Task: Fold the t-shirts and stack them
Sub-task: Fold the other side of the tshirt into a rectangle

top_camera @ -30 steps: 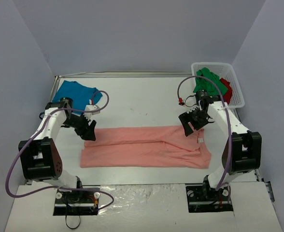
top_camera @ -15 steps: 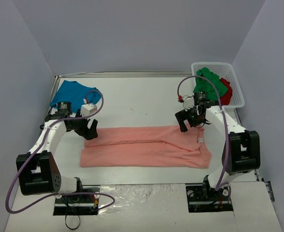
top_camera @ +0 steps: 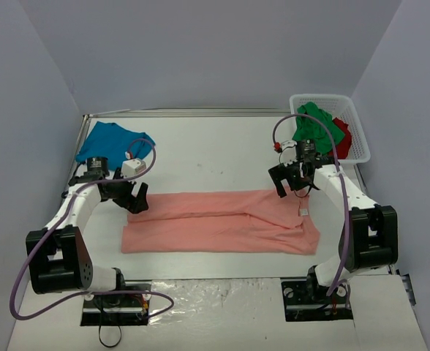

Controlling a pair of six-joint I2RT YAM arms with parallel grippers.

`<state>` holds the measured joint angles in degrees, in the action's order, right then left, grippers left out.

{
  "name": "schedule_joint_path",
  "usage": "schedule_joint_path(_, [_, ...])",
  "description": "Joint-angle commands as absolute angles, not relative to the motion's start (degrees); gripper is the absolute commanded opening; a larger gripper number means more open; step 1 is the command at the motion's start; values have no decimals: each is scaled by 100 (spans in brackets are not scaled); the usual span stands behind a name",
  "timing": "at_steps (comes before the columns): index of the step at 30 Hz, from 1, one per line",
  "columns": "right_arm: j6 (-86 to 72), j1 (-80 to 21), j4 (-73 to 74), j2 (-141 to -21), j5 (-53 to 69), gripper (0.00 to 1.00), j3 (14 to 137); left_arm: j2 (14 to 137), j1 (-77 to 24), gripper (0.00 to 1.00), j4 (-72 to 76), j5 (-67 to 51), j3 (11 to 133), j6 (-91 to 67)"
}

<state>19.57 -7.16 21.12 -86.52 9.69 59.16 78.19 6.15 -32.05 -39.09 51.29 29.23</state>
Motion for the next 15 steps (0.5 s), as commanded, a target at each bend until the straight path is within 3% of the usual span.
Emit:
schedule_joint_path(1, [1907, -659, 2162, -8640, 1089, 100, 5889, 7585, 659, 87, -3111, -4139, 5124, 2830])
schedule_joint_path(6, [1942, -571, 2232, -8763, 1230, 97, 5898, 8224, 650, 82, -4120, -4368, 5694, 3375])
schedule_joint_path(8, [1960, -571, 2241, -8798, 1239, 93, 5906, 8410, 650, 68, -4332, -4420, 5818, 3498])
schedule_joint_path(9, [1986, -563, 2241, -8807, 1274, 83, 5906, 8498, 650, 63, -4385, -4508, 5810, 3542])
schedule_joint_path(10, [2004, -563, 2276, -8824, 1301, 80, 5906, 8543, 633, 57, -4377, -4491, 5801, 3542])
schedule_joint_path(11, [2004, -563, 2294, -8859, 1318, 68, 5915, 8586, 642, 51, -4377, -4439, 5809, 3525])
schedule_joint_path(14, [2039, -554, 2312, -8947, 1310, 42, 5924, 8753, 633, 22, -4324, -4254, 5897, 3367])
schedule_joint_path(15, [2039, -554, 2320, -8973, 1301, 34, 5933, 8824, 624, 17, -4324, -4237, 5941, 3331])
